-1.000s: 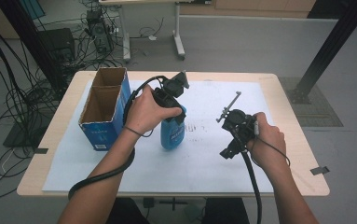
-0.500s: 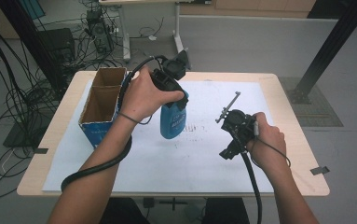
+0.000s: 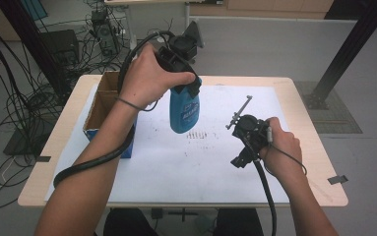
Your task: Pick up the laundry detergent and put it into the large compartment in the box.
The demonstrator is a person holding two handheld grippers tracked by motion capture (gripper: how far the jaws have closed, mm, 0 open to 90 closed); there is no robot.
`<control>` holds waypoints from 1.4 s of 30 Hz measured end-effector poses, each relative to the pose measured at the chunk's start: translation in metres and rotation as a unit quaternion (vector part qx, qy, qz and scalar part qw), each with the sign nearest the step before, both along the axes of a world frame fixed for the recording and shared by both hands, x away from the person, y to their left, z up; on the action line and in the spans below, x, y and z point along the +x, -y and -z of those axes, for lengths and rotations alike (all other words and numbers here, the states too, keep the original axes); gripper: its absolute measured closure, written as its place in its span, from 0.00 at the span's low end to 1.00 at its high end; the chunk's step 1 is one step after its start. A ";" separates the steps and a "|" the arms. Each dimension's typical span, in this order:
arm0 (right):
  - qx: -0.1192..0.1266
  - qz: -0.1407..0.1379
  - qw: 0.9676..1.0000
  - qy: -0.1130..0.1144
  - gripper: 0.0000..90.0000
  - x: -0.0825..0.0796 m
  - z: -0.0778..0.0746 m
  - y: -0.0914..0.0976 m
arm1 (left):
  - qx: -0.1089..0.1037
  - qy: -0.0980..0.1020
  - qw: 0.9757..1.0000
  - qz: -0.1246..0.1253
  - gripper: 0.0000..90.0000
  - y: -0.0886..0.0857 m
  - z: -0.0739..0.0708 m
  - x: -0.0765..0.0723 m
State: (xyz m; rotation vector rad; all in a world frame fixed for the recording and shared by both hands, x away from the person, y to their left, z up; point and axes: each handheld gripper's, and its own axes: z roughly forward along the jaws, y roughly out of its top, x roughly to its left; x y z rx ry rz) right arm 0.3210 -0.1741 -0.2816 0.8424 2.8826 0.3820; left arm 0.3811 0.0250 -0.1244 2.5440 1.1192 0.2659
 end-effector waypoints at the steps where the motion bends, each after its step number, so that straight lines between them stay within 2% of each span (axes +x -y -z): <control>1: 0.000 0.003 1.000 0.001 0.06 0.000 -0.001 0.001 | 0.001 0.001 1.000 0.001 0.42 0.001 -0.004 0.000; 6: -0.002 0.005 1.000 0.001 0.06 -0.001 -0.004 0.001 | -0.001 0.013 1.000 0.003 0.42 0.003 -0.024 -0.003; 11: -0.006 0.007 1.000 0.000 0.06 -0.001 -0.005 0.001 | 0.001 0.017 1.000 0.001 0.42 0.001 -0.036 -0.003; 25: -0.005 0.002 1.000 0.002 0.06 0.001 -0.005 -0.001 | -0.005 0.016 1.000 -0.021 0.42 -0.010 -0.040 0.000; 33: -0.001 -0.003 1.000 0.000 0.06 0.002 -0.003 -0.004 | -0.005 0.022 0.999 -0.038 0.42 -0.027 -0.046 0.001; 42: 0.002 -0.006 1.000 0.000 0.06 0.002 -0.002 -0.007 | -0.007 0.023 0.997 -0.072 0.42 -0.048 -0.048 0.003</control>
